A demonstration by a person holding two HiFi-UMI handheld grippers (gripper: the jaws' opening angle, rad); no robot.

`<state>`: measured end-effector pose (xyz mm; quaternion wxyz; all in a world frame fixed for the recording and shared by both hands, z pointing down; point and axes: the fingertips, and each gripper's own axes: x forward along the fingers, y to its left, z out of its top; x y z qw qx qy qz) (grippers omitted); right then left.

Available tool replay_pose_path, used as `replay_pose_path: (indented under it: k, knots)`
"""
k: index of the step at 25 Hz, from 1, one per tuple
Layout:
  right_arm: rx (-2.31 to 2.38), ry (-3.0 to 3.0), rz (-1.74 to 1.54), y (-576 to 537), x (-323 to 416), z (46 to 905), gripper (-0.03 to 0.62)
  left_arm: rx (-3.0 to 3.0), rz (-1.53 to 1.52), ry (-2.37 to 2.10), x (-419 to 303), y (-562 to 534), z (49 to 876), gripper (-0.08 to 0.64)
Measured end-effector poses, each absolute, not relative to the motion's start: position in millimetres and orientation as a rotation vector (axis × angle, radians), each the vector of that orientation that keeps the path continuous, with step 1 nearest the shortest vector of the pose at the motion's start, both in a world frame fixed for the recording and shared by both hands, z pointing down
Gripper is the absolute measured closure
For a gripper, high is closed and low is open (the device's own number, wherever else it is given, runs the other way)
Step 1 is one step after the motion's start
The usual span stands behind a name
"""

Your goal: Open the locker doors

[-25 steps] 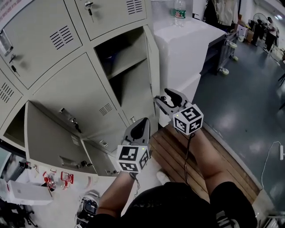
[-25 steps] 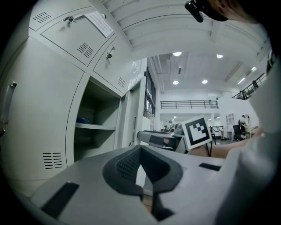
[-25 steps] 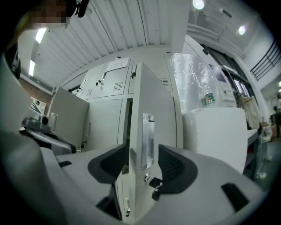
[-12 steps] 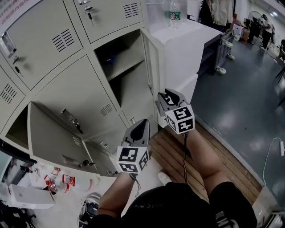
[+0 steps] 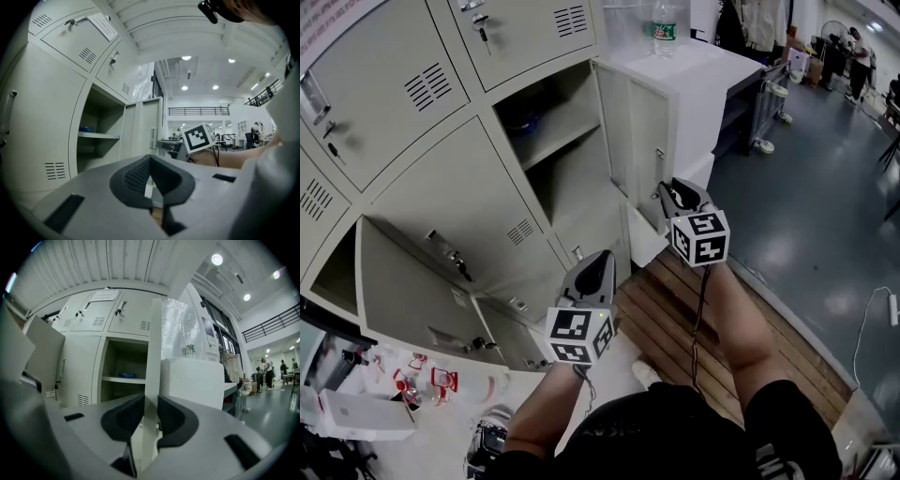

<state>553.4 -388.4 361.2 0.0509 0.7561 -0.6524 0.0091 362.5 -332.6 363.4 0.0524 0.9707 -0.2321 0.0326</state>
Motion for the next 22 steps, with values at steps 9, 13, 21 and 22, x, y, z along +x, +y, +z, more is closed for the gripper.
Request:
replay_pose_path:
  k: [9, 13, 21, 22]
  knots:
    - [2.324, -1.977, 0.04, -388.7, 564.2, 361.9, 0.506, 2.948, 0.102, -0.724, 361.2, -337.1, 364.8, 0.561]
    - [2.316, -1.968, 0.025, -388.7, 564.1, 361.6, 0.504, 2.947, 0.102, -0.726, 361.0, -337.2, 365.2, 0.561]
    - [2.345, -1.931, -0.022, -377.9, 565.2, 357.3, 0.48, 2.948, 0.091, -0.724, 355.2, -335.2, 362.3, 0.561]
    - [2.349, -1.928, -0.029, -376.4, 564.8, 356.0, 0.48, 2.95, 0.091, -0.724, 353.9, -335.1, 362.1, 0.561]
